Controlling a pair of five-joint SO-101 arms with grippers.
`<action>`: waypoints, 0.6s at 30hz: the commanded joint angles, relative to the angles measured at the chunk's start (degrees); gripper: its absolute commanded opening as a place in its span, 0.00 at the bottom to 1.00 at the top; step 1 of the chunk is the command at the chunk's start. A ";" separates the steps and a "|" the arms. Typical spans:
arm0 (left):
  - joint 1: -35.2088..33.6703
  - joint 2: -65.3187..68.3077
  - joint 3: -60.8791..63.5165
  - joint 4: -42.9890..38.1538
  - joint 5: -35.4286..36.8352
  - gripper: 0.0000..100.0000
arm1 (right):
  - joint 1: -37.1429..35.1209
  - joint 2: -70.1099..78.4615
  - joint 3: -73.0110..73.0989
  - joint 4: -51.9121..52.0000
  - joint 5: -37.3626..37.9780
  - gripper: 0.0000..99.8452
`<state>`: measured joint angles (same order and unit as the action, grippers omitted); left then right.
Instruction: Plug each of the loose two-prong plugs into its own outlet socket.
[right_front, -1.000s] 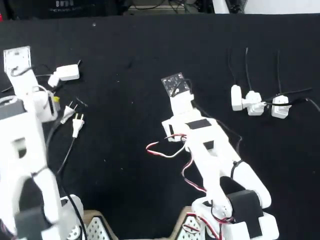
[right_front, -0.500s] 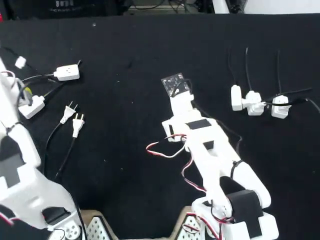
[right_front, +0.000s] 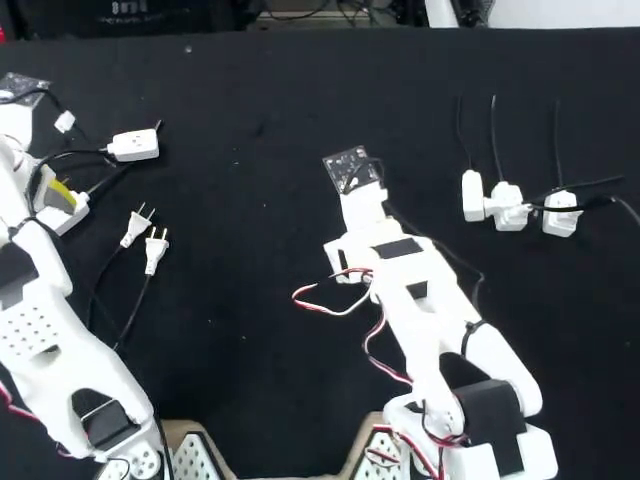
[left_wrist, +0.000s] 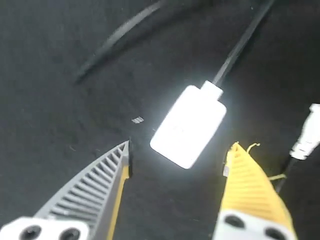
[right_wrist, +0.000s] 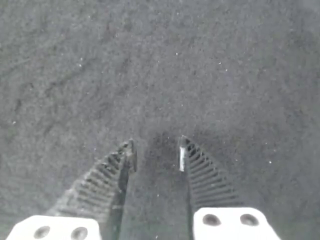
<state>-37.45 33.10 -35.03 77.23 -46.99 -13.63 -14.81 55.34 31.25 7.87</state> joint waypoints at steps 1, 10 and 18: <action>-0.75 2.64 -8.92 0.35 -5.19 0.31 | -0.62 -2.42 -0.13 -1.14 -0.26 0.13; -0.92 9.05 -9.19 0.35 -8.88 0.31 | -0.62 -2.42 -0.22 -1.14 -0.26 0.13; -0.75 12.48 -9.63 -1.05 -8.62 0.31 | -0.62 -2.42 -0.22 -1.14 -0.09 0.13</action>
<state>-37.98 46.02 -40.84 77.23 -55.08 -13.63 -14.81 55.34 31.25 7.87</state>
